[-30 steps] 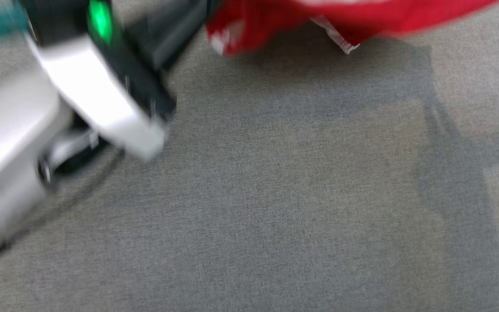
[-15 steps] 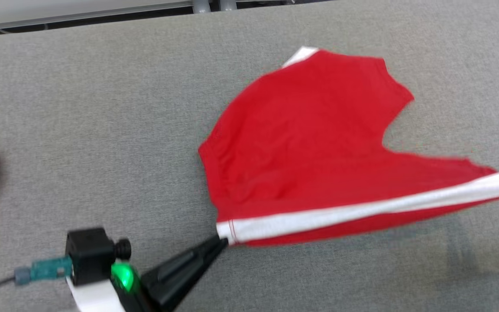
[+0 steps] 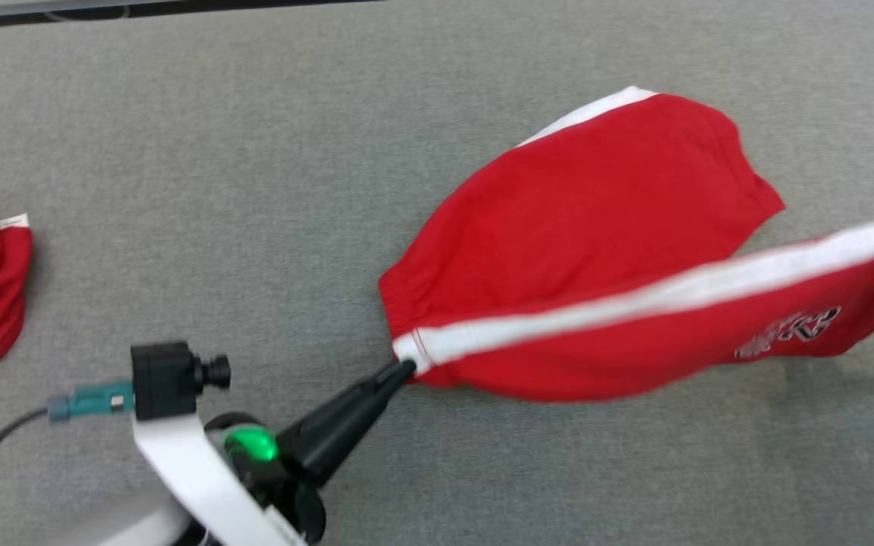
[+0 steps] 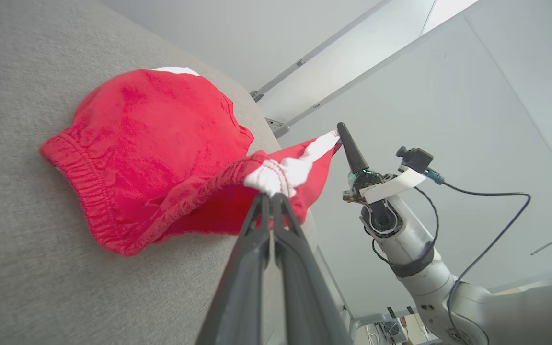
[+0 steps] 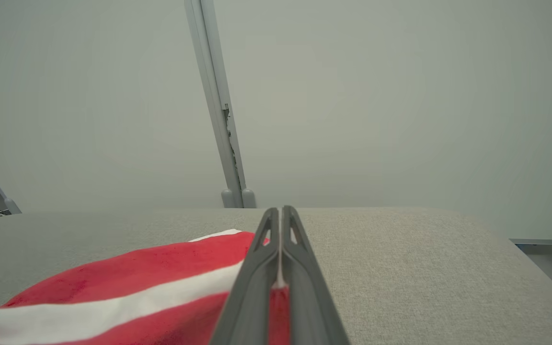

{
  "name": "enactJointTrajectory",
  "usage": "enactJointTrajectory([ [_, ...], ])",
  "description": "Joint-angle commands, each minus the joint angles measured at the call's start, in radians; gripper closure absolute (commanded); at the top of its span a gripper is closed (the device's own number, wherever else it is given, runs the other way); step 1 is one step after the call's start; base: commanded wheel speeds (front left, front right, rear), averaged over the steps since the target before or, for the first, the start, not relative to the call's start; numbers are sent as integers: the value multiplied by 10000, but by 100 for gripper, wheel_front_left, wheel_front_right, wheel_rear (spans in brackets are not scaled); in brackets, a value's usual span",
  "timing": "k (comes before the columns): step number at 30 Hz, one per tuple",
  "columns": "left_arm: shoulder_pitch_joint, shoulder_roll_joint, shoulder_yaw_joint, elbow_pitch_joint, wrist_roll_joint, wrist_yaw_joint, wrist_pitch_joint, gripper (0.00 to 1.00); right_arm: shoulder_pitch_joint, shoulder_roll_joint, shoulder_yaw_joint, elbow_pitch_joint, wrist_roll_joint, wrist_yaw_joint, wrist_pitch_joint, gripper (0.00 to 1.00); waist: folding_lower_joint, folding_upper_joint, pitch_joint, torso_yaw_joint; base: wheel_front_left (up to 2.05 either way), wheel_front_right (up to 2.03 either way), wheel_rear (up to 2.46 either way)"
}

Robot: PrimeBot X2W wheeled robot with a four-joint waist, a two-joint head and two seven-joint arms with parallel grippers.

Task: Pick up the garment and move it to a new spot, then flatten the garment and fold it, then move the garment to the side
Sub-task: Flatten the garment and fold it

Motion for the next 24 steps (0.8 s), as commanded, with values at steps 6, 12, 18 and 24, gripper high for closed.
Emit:
enactJointTrajectory([
  [6, -752, -1036, 880, 1749, -2342, -733, 558, 100, -3042, -506, 1347, 2132, -387, -6, 584, 100, -1, 0, 477, 705, 0, 0, 0],
  [12, -1751, -1883, 1375, 3361, -3022, -813, 1469, 100, -5725, -632, 2894, 4240, -399, -6, 953, 100, -1, 0, 927, 1064, 0, 0, 0],
  [18, -2536, -2675, 1583, 4683, -2820, -820, 2163, 100, -7862, -483, 4157, 6210, -284, -8, 1004, 100, -1, 0, 1463, 1298, 0, 0, 0],
  [24, -2693, -3133, 1693, 5571, -2497, -819, 2312, 0, -8686, -189, 4708, 7353, 296, -8, 399, 0, -1, 0, 1601, 1356, 0, 0, 0],
])
